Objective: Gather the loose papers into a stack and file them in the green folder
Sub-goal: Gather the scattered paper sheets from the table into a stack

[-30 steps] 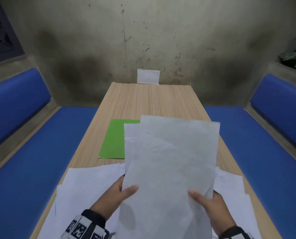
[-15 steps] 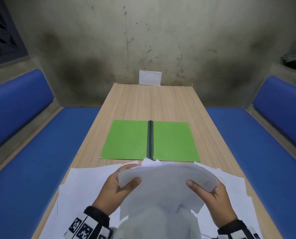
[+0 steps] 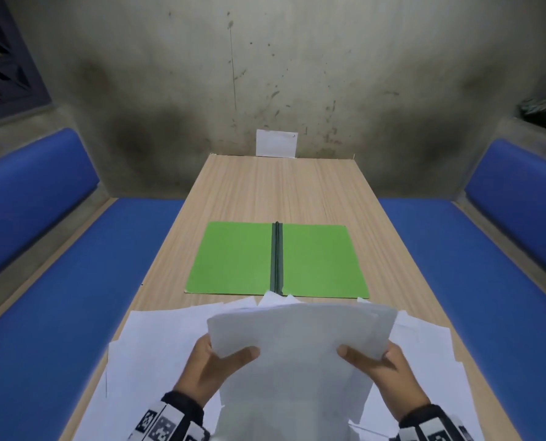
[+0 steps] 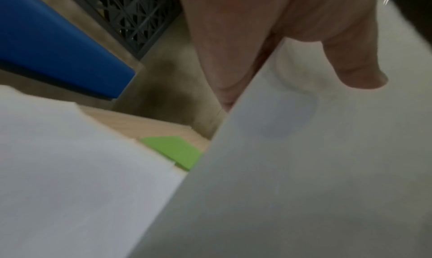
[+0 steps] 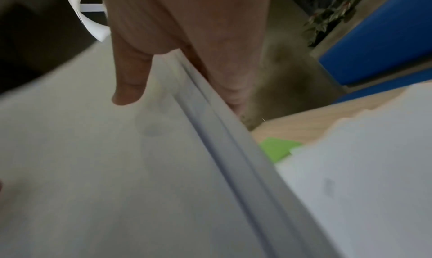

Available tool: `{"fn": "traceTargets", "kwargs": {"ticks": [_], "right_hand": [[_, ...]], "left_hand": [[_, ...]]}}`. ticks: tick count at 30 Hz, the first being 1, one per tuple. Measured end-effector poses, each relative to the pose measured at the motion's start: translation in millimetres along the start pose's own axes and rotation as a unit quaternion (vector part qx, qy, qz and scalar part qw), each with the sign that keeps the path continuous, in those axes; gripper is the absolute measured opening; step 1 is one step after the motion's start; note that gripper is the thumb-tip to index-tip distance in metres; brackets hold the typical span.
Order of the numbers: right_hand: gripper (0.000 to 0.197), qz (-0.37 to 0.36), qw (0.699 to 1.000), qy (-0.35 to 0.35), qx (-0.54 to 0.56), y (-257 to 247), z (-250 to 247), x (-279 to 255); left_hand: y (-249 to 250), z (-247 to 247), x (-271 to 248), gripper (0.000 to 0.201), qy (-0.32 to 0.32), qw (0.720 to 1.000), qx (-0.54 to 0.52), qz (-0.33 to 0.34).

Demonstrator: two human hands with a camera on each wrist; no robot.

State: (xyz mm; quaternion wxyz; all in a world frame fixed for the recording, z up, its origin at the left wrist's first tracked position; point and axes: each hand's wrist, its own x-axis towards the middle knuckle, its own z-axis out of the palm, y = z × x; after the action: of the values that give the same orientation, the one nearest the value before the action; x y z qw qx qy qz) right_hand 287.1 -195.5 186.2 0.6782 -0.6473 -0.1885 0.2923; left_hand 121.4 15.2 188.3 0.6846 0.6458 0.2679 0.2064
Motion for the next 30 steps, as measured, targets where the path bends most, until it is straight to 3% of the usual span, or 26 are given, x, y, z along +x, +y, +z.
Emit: {"fn": "traceTargets", "kwargs": {"ticks": [2, 4, 7, 9, 12, 14, 16, 20, 25, 28, 30], "right_hand": [[0.079, 0.056, 0.998, 0.004, -0.035, 23, -3, 3], [0.070, 0.086, 0.993, 0.007, -0.086, 39, -1, 5], [0.020, 0.085, 0.991, 0.016, -0.100, 48, 7, 6], [0.018, 0.077, 0.992, 0.021, -0.096, 46, 7, 7], [0.017, 0.080, 0.994, 0.024, -0.076, 41, 4, 6], [0.029, 0.090, 0.994, 0.007, -0.055, 47, 0, 5], [0.050, 0.104, 0.992, -0.013, -0.069, 58, 0, 3], [0.019, 0.116, 0.985, 0.003, -0.126, 78, 6, 5], [0.016, 0.150, 0.969, 0.054, -0.190, 90, -10, 6], [0.008, 0.240, 0.939, 0.082, -0.232, 101, -28, 4], [0.016, 0.289, 0.917, 0.078, -0.264, 109, -34, 1]], "left_hand": [[-24, -1, 0, 0.020, -0.016, 0.997, 0.046, -0.061], [-44, 0, -2, 0.031, -0.042, 0.992, 0.083, -0.085], [-55, 9, -2, 0.018, -0.016, 0.991, 0.087, -0.097], [-53, 13, -1, 0.009, 0.015, 0.993, 0.060, -0.097], [-49, 10, -1, 0.011, 0.029, 0.994, 0.037, -0.100], [-55, 5, -1, 0.017, 0.014, 0.992, 0.060, -0.107], [-65, 5, -3, 0.009, -0.016, 0.988, 0.097, -0.121], [-75, 8, -4, 0.006, 0.012, 0.989, 0.093, -0.110], [-58, -20, 2, 0.006, 0.072, 0.988, 0.105, -0.092], [-47, -53, 3, 0.014, 0.142, 0.978, 0.096, -0.121], [-45, -78, -1, 0.020, 0.174, 0.968, 0.098, -0.149]]}}
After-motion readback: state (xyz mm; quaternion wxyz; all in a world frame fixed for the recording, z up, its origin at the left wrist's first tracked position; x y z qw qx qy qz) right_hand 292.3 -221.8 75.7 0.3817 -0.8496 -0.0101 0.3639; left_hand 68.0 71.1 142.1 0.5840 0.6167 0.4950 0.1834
